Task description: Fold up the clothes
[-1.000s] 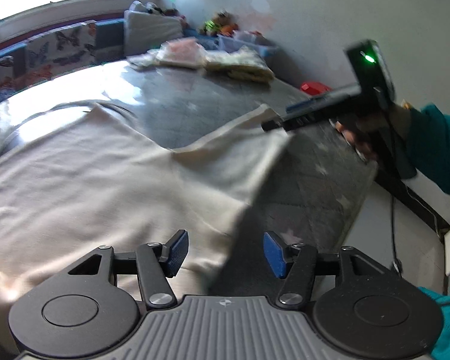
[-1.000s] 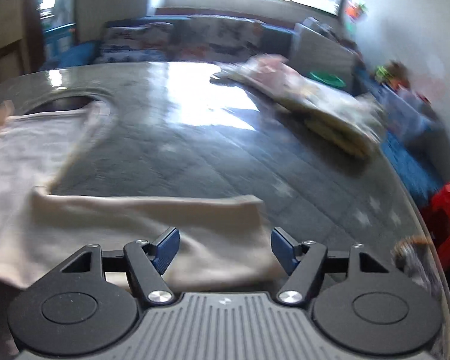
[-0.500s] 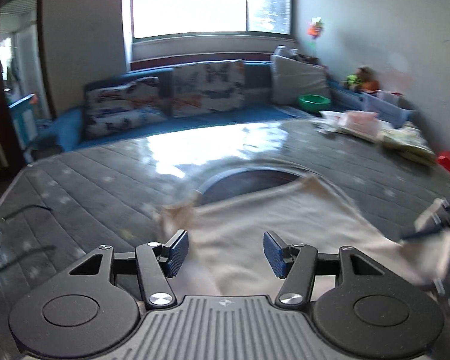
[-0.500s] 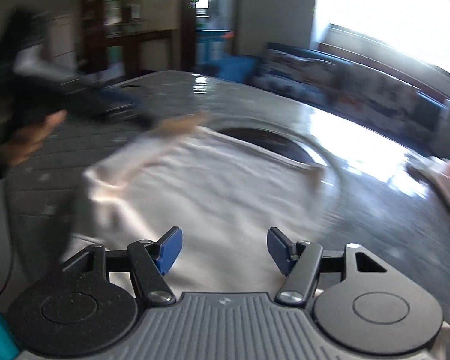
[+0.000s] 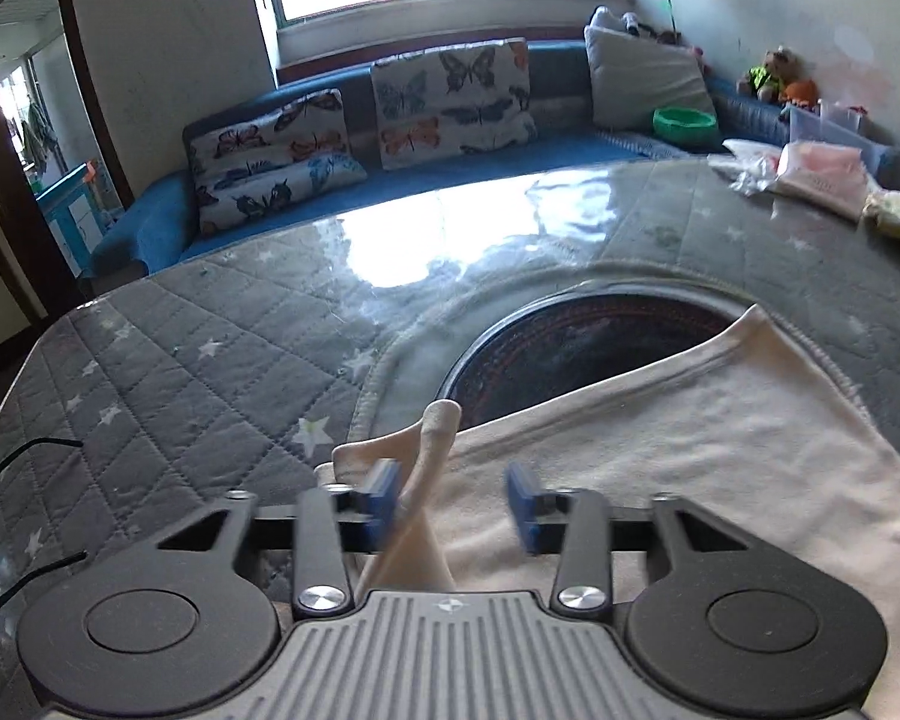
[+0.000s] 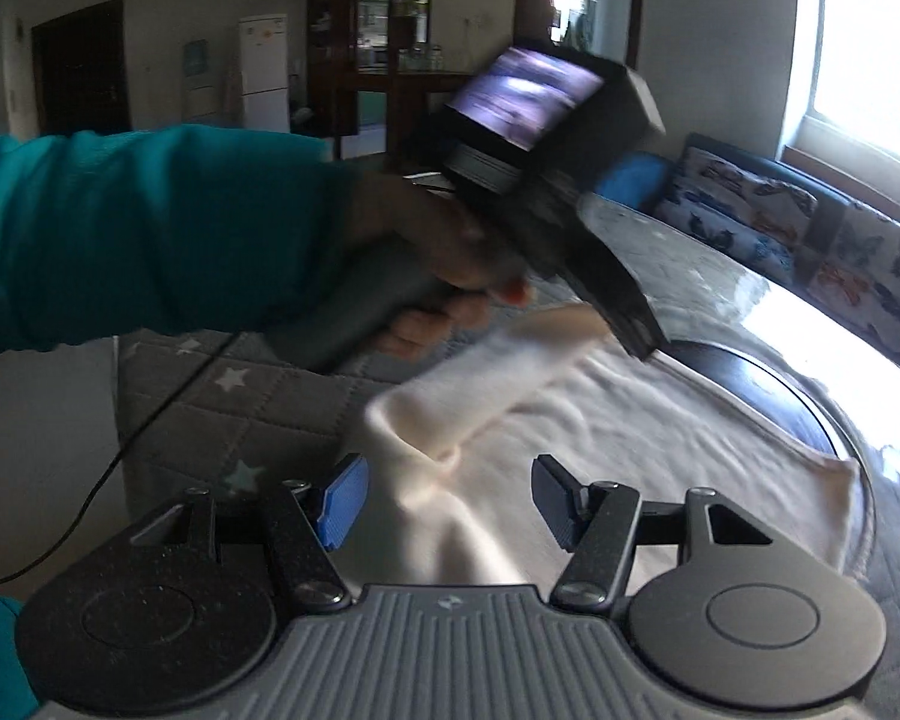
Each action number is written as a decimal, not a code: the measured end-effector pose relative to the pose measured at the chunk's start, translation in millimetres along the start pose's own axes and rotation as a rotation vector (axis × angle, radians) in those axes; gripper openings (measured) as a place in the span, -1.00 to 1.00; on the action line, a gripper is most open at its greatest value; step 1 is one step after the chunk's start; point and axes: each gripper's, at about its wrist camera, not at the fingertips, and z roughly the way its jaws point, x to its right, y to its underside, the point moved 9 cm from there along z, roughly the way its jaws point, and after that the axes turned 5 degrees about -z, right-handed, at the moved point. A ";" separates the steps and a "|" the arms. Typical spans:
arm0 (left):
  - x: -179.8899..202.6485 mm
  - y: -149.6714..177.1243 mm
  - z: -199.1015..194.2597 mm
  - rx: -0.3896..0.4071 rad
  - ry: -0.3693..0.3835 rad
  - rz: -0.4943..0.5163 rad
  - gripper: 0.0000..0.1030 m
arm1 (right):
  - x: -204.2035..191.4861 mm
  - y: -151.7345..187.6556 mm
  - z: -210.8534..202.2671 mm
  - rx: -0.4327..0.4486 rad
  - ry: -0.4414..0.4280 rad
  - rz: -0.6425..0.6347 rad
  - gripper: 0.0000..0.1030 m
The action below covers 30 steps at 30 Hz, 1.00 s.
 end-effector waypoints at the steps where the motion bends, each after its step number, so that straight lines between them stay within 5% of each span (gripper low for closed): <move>1: -1.5 0.3 2.9 -0.007 -0.003 -0.003 -0.80 | -2.4 -1.3 1.3 0.001 -0.007 -0.005 0.19; 7: -29.9 -4.7 -21.1 0.050 -0.040 -0.079 -0.93 | -27.3 -8.4 16.2 0.000 -0.050 -0.080 0.14; 18: -79.2 0.9 -62.4 0.111 -0.084 -0.187 -0.93 | -73.2 4.3 53.8 -0.064 -0.022 -0.271 -0.29; 26: -88.8 0.9 -58.2 0.100 -0.094 -0.201 -0.93 | -53.7 11.2 62.7 -0.089 0.025 -0.189 -0.83; 30: -93.9 3.1 -59.3 0.098 -0.109 -0.210 -0.93 | -43.5 12.0 58.1 -0.074 0.006 -0.119 -0.91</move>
